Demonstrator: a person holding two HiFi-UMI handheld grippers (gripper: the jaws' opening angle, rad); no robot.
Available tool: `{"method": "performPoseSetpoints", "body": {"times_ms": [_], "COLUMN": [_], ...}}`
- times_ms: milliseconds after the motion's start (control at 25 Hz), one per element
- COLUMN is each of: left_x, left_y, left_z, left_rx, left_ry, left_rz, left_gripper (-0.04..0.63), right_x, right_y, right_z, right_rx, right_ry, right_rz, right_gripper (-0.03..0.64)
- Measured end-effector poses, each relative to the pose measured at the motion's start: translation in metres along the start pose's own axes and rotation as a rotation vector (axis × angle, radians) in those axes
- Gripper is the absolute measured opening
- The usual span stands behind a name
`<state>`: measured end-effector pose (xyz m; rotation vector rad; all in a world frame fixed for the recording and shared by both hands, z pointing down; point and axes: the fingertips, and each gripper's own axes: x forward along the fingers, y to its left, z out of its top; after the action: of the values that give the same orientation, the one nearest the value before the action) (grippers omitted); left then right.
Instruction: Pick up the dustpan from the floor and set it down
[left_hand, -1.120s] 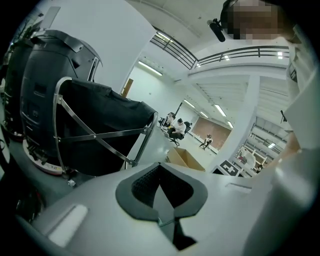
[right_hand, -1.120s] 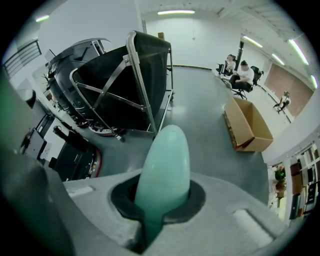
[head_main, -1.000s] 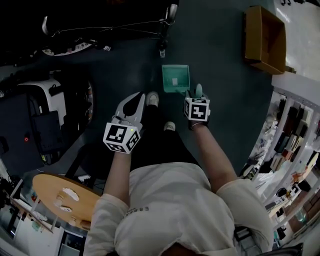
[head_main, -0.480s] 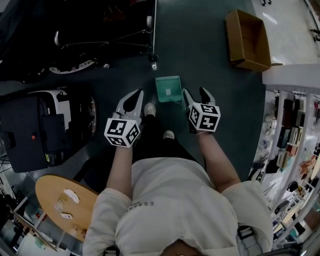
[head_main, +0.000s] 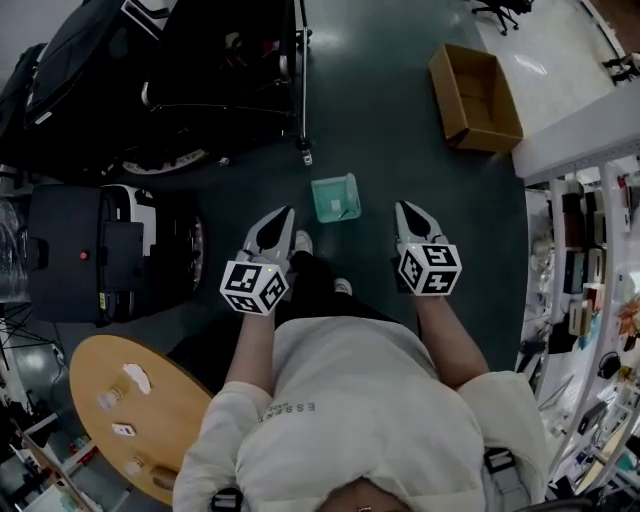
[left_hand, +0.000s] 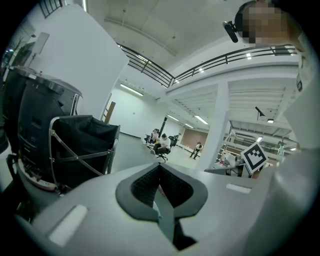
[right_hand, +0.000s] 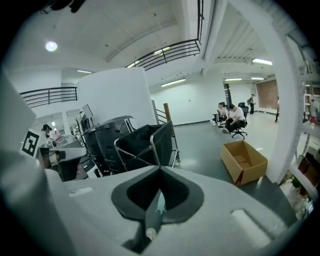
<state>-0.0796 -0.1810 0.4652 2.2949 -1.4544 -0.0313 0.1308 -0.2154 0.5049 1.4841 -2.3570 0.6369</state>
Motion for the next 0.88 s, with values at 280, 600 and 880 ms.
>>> {"method": "performPoseSetpoints", "body": {"times_ms": [280,600,880], "left_x": [-0.052,-0.140,-0.260], "left_y": [-0.032,-0.078,-0.124], "left_z": [-0.005,-0.027,-0.083], "left_rx": [0.010,0.051,0.010], "left_ry": [-0.009,-0.023,-0.046], "left_rz": [0.025,0.027,0.063], "left_gripper": [0.011,0.011,0.011], "right_x": [-0.057,-0.121,-0.220], "right_y": [0.003,0.029,0.074], "right_z": [-0.021,-0.054,-0.133], "right_rx": [-0.002,-0.071,-0.127], "right_ry": [0.000,-0.011,0.050], "right_rz": [0.024,0.076,0.091], "right_gripper": [-0.009,-0.008,-0.009]}}
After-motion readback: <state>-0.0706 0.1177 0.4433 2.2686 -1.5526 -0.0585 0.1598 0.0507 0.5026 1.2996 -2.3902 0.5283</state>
